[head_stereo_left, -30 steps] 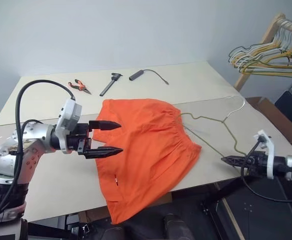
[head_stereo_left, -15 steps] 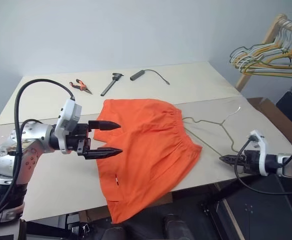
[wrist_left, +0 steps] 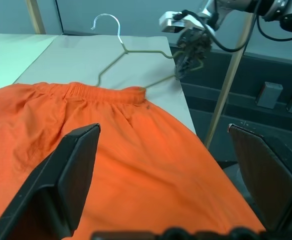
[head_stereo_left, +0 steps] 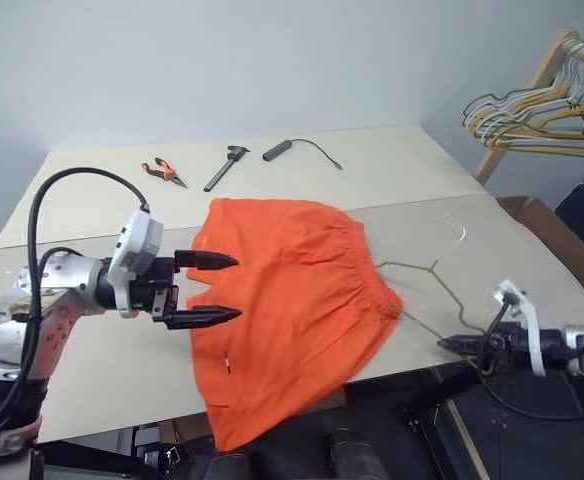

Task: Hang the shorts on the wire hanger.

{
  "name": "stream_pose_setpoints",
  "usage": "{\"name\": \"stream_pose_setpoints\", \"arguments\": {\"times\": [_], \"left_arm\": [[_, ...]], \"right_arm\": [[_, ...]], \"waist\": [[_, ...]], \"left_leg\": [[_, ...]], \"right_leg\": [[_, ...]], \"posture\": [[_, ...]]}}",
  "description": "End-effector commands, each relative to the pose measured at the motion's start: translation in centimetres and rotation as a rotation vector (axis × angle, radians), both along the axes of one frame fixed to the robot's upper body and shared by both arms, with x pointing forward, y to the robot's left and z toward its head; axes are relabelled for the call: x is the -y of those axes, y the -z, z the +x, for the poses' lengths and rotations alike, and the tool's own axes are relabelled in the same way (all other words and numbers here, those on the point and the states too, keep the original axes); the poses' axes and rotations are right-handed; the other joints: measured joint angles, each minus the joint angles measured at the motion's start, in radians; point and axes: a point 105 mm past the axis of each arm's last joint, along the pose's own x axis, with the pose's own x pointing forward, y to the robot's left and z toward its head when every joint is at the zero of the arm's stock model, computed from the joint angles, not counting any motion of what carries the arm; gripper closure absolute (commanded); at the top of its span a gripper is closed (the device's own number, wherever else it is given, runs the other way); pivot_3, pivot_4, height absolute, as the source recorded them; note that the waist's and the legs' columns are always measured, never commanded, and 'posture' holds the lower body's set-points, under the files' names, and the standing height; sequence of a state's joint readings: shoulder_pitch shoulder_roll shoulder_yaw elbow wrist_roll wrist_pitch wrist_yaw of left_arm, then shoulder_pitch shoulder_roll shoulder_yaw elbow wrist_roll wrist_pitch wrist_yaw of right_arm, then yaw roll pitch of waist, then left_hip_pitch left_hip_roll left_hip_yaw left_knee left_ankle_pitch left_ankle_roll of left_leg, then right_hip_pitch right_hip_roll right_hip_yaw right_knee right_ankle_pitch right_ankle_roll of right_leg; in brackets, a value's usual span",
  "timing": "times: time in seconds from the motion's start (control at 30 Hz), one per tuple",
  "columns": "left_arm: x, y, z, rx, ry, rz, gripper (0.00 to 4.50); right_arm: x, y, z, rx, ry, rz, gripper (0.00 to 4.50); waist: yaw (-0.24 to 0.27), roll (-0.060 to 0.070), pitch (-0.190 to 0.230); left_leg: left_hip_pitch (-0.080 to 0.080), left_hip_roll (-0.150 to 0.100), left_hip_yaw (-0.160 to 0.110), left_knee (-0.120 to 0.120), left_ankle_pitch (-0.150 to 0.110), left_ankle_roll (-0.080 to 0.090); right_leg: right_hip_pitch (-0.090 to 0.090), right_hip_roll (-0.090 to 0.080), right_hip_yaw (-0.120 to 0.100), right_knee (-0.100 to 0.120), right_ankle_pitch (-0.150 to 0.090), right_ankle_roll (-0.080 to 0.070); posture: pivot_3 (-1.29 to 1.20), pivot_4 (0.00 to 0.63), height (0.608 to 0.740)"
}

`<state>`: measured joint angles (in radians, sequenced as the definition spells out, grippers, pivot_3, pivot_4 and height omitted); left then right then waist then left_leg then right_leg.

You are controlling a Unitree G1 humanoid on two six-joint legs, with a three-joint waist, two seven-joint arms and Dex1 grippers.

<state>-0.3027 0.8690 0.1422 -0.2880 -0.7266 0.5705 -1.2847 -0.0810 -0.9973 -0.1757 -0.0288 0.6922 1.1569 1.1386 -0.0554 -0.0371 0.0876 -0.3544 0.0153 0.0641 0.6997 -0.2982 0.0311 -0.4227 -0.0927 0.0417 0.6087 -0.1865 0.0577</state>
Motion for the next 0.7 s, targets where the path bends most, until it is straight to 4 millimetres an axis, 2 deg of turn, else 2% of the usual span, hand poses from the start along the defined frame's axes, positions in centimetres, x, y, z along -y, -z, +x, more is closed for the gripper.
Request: {"name": "stream_pose_setpoints", "arguments": {"times": [0.03,0.2,0.43,0.6,0.7], "left_arm": [[-0.1,-1.0,-0.3,0.060,0.007,0.009,0.05],[0.0,-1.0,-0.2,0.060,0.021,0.015,0.05],[0.2,-0.9,0.0,0.069,0.041,0.024,0.05],[0.3,-0.8,0.2,0.083,0.038,0.030,0.05],[0.3,-0.7,0.1,0.093,0.031,0.039,0.05]], "right_arm": [[-1.4,-1.8,-1.4,0.029,-0.084,0.020,4.50],[-1.5,-1.7,-1.8,0.009,-0.086,0.002,4.50],[0.8,-0.4,3.0,0.023,0.107,-0.098,4.50],[-0.2,-0.3,5.9,0.045,0.098,-0.081,4.50],[-1.4,-0.1,5.6,0.027,0.014,-0.068,4.50]], "waist": [[0.003,0.000,0.000],[0.008,0.000,0.000],[0.006,0.000,0.000],[0.006,0.000,0.000],[0.007,0.000,0.000]], "left_leg": [[0.000,0.000,0.000,0.000,0.000,0.000],[0.001,0.000,0.000,0.000,0.000,0.000],[0.000,0.000,0.002,0.000,0.000,0.000],[0.000,0.000,0.003,-0.001,0.000,0.000],[0.000,0.000,0.003,-0.001,0.000,0.000]], "right_leg": [[0.000,0.000,0.000,0.000,-0.001,0.001],[0.001,0.000,0.000,0.000,-0.003,0.004],[0.000,0.000,0.001,-0.001,-0.003,0.000],[0.000,0.000,0.000,-0.001,0.001,-0.004],[0.000,0.000,0.000,-0.001,0.001,-0.004]], "posture": [[-0.04,0.059,0.740],[-0.05,0.057,0.740],[-0.06,0.052,0.740],[-0.04,0.046,0.740],[-0.03,0.043,0.740]]}}
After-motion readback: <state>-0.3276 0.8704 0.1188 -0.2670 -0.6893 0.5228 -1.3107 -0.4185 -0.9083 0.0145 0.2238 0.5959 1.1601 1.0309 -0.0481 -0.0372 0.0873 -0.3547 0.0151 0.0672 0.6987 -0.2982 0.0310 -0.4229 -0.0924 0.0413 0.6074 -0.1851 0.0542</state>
